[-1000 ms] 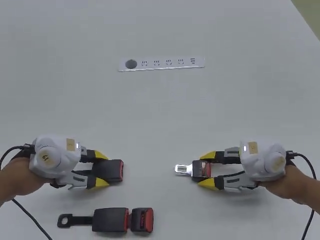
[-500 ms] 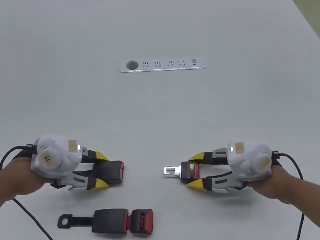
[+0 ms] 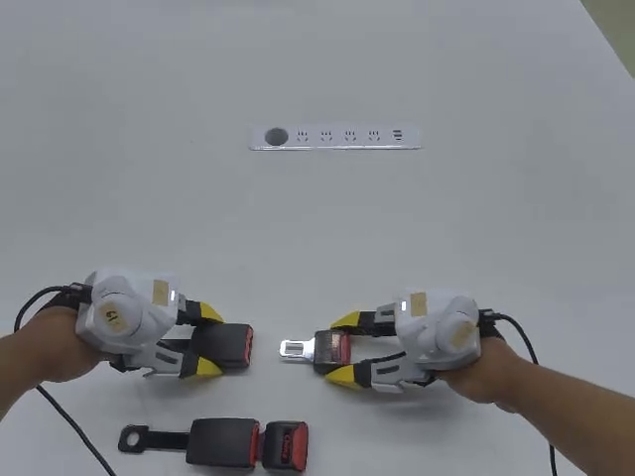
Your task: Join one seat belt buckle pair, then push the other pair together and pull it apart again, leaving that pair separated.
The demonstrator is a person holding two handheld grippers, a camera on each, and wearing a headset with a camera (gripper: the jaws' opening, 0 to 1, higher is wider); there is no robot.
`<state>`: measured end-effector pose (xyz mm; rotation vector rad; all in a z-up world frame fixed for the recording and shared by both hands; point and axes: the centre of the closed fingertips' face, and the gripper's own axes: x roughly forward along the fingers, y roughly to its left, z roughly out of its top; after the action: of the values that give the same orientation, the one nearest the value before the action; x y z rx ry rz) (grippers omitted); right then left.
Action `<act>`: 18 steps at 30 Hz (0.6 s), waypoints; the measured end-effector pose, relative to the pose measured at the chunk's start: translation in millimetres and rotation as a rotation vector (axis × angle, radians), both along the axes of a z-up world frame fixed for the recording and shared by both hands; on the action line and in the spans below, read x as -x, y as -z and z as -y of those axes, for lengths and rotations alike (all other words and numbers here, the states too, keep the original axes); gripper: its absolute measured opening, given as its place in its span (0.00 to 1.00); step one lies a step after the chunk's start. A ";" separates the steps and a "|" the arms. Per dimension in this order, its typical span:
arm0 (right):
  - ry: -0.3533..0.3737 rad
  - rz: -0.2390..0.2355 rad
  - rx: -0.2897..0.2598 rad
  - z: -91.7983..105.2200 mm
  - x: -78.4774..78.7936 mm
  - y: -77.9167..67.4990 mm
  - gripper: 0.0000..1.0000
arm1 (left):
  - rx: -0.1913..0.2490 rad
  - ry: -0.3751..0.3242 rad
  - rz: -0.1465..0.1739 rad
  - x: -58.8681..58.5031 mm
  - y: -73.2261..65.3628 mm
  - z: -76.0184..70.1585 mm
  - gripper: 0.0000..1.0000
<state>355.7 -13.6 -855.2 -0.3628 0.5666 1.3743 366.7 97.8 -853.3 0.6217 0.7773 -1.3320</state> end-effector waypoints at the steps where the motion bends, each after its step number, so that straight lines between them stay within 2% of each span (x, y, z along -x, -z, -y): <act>1: 0.001 -0.002 -0.004 -4.8 -0.9 -0.1 0.35 | 0.001 -0.001 -0.001 -0.3 0.4 -0.5 0.36; 8: -0.021 0.021 0.019 -33.9 -3.2 -0.5 0.35 | -0.002 0.010 0.005 0.3 0.5 -1.0 0.36; 13: -0.022 0.010 0.018 -41.0 -6.4 -1.2 0.35 | -0.001 0.018 0.009 1.0 -0.1 -1.1 0.36; 16: -0.041 0.010 0.039 -50.1 -6.9 -1.0 0.35 | -0.006 0.032 0.014 1.2 0.3 -1.7 0.36; 18: -0.036 0.000 0.030 -49.5 -7.5 -3.3 0.35 | -0.003 0.029 0.013 1.3 0.0 -1.8 0.36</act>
<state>363.2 35.9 -851.9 -0.3990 0.5833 1.4019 365.4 99.6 -853.4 0.6454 0.7619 -1.3523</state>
